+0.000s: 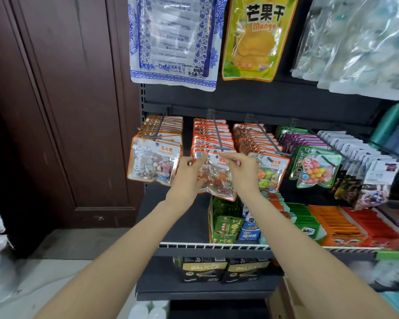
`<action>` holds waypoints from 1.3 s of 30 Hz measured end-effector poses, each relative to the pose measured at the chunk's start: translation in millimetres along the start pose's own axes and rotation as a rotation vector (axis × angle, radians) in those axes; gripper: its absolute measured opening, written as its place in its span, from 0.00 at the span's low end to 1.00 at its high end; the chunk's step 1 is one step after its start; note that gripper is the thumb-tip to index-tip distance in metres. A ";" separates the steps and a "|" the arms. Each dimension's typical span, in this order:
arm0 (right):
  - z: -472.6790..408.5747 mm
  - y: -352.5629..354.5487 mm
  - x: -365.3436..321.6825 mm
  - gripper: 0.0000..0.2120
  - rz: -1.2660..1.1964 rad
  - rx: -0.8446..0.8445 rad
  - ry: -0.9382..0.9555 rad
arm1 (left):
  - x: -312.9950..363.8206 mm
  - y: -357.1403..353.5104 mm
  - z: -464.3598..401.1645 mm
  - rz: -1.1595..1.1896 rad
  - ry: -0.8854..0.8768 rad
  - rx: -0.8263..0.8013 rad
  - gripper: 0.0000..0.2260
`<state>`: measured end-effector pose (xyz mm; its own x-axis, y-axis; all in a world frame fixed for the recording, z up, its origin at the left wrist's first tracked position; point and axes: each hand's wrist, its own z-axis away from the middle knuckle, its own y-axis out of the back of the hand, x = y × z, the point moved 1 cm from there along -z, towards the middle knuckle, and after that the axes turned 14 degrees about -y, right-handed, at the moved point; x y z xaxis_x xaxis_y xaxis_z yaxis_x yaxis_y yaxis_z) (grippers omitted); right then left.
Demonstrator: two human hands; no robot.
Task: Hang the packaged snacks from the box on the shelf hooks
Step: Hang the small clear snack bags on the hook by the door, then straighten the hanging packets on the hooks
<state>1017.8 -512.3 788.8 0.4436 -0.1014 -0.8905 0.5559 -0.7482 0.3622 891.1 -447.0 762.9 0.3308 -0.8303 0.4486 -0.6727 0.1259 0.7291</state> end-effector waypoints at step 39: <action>205.0 326.1 349.9 0.15 1.437 -0.747 -0.389 | 287.4 -399.7 190.3 0.362 0.211 -0.993 0.16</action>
<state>1210.1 -926.2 538.9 0.7309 -0.6161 0.2936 0.1194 0.5390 0.8338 1129.2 -839.2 502.1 0.3911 -0.5570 0.7327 0.0534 0.8085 0.5861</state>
